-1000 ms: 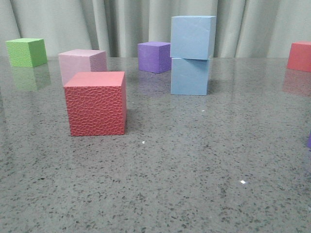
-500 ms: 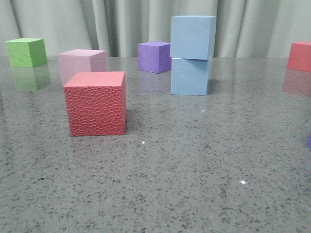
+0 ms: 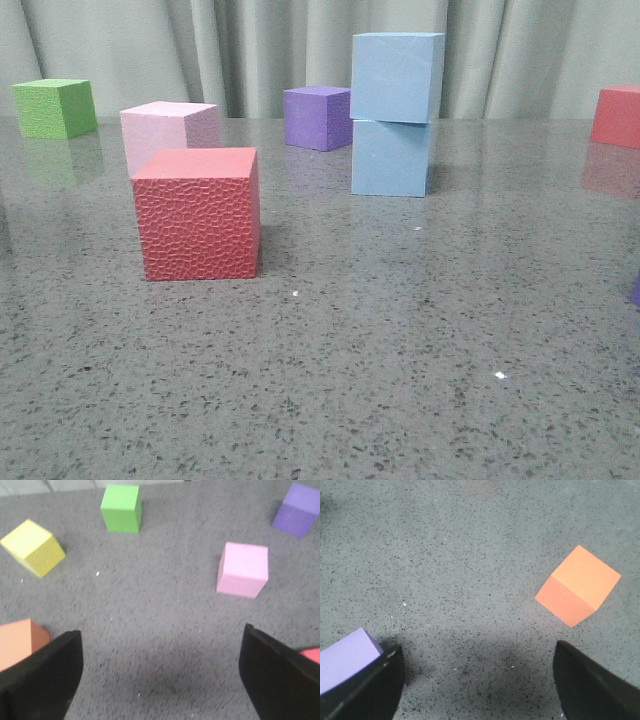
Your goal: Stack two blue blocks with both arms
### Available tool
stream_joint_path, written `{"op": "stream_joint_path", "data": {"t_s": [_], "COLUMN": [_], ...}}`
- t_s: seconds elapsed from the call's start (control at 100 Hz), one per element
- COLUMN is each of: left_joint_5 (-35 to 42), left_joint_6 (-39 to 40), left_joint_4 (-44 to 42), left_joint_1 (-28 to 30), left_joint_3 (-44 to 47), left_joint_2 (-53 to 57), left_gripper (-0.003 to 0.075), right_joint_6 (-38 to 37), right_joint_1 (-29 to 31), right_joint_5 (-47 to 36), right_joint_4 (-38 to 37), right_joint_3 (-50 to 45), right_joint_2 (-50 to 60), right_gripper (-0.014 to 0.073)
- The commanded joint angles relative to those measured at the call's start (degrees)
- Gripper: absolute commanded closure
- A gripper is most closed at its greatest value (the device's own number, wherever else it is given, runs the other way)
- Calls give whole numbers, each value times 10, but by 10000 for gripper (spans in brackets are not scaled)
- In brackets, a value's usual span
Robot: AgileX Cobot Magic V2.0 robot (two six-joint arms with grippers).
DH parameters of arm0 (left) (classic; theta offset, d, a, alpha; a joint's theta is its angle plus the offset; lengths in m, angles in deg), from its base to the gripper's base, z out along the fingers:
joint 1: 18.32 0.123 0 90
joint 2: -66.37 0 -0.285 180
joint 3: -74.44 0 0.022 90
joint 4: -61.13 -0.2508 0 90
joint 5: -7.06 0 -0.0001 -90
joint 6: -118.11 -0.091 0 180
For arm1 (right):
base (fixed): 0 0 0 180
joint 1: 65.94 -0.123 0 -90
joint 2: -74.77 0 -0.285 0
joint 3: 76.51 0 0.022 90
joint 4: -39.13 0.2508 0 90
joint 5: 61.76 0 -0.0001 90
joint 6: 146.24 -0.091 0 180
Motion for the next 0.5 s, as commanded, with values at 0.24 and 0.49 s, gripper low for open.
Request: {"op": "stream_joint_path", "data": {"t_s": [0.24,0.49], "left_joint_5": [62,95], "left_joint_6": [42,72], "left_joint_4": [-2,-2], "left_joint_1": [31,32], "left_joint_3": [150,248], "left_joint_2": [113,183], "left_gripper": [110,110], "right_joint_6": [5,22], "right_joint_1": [4,4], "right_joint_5": [-30,-37], "right_joint_4": [-11,-12], "right_joint_3": [12,12], "right_joint_2": [2,2], "right_gripper": [-8,-8]}}
